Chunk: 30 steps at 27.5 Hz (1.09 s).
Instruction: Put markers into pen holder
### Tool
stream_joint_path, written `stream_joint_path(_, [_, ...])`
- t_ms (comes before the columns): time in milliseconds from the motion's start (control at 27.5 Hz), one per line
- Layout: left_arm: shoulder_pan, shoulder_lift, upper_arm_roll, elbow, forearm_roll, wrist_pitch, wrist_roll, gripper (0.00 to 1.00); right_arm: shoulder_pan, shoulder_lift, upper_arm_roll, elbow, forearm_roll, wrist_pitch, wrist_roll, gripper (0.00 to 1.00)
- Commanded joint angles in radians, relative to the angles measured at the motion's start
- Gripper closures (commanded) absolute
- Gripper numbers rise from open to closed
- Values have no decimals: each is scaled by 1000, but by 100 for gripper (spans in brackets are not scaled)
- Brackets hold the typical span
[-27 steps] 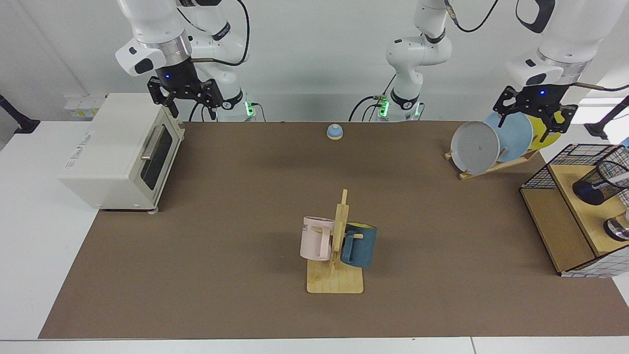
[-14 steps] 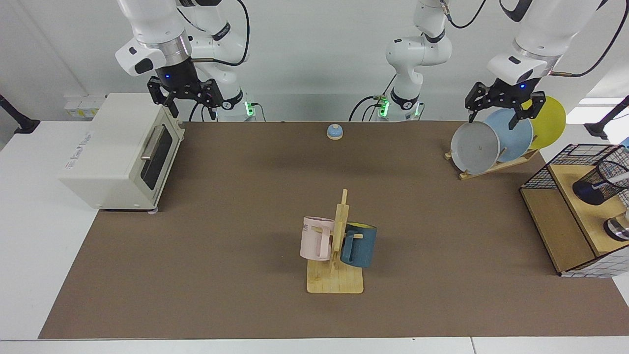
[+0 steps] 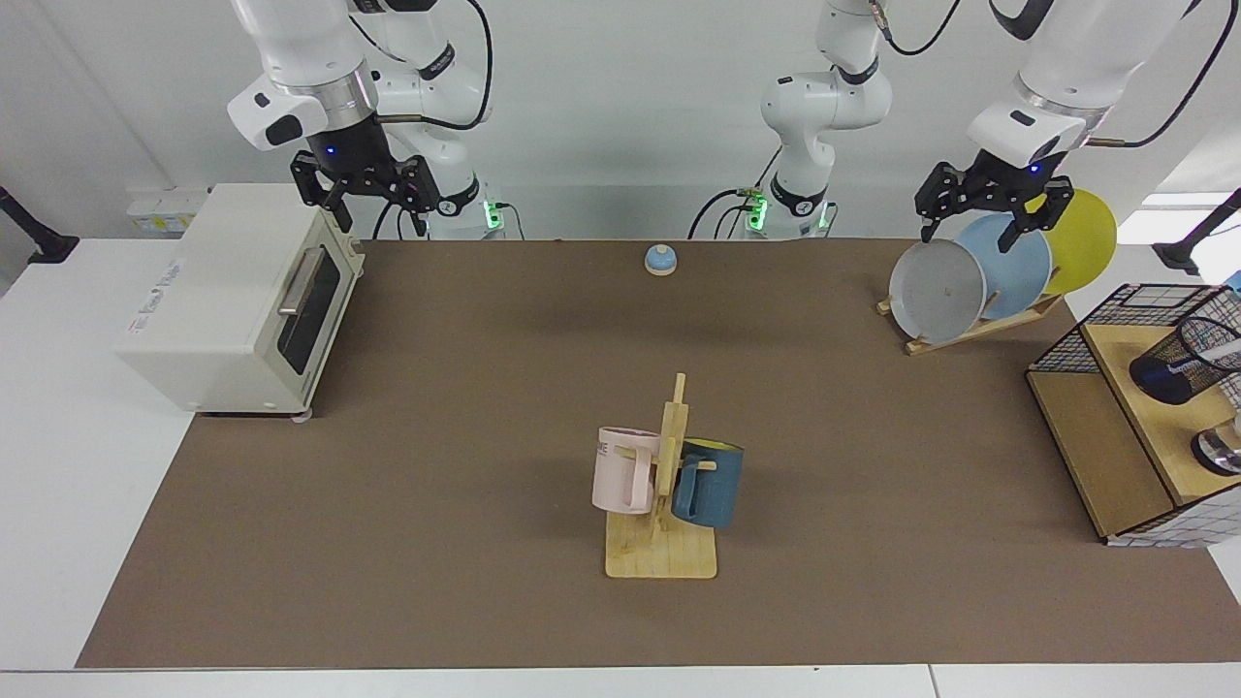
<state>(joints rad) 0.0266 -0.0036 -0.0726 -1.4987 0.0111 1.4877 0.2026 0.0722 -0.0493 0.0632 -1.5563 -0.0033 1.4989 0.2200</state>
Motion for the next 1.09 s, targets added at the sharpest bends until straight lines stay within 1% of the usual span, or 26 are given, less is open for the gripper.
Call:
stream_joint_path(0, [-13, -19, 14, -12, -10, -6, -12, 0, -12, 0, 9, 5, 2, 12, 15, 0])
stream_joint_path(328, [-28, -21, 27, -11, -11, -7, -8, 0, -12, 2, 9, 5, 2, 12, 15, 0])
stream_joint_path(473, [-28, -55, 27, -17, -13, -27, -8, 0, -12, 2, 9, 5, 2, 12, 15, 0])
stream_joint_path(764, [-28, -76, 28, -17, -23, -78, -12, 0, -12, 2, 9, 5, 2, 12, 15, 0])
stream_joint_path(1055, [-30, -95, 47, -32, -37, -80, -18, 0, -12, 2, 9, 5, 2, 12, 15, 0])
